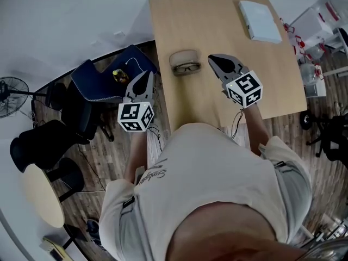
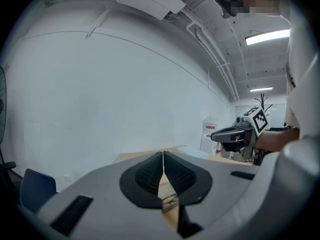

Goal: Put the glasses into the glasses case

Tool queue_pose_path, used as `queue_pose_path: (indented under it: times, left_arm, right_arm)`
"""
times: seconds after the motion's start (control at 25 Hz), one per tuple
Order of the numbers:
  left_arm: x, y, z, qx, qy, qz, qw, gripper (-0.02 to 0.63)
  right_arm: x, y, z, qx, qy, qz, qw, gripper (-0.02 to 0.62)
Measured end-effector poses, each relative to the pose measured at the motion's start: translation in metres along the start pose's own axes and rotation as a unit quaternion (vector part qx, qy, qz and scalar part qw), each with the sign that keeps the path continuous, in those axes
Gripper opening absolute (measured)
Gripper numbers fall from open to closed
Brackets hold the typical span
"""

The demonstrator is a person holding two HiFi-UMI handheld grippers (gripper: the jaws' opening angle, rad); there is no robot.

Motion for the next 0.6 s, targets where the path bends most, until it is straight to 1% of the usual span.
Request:
queue_pose_path:
  times: [0.2,0.36,0.6]
  left_arm:
    - [-0.002,-0.017,0.001,0.01,0.0,-0.016,0.9998,0.017]
    - [-0.001,-0.027,0.003,0.017,-0.005,-0.018,0.9997,0.017]
    - [0.005,-0.046,0.006,0.028,-0.004,-0.033,0.9991,0.017]
  right_arm:
    - [-0.004,-0.02,0.004,-0.017,0.003,-0.023,1.0,-0.005]
    - [-0.004,-0.034,0.002,-0.042,0.003,-0.032,0.999,-0.005]
    - [-0.004,-0.052,0.0,-0.048,0.009,-0.055,0.997,-0.005]
Point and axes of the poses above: the fingertips, and each gripper's own axes: x forward along the fingers, z to its left, y out of its underside, the point moved 9 cm from there along -x, backward along the fingers, and after that the axes turned 6 degrees about -y, right-handed, at the moved point
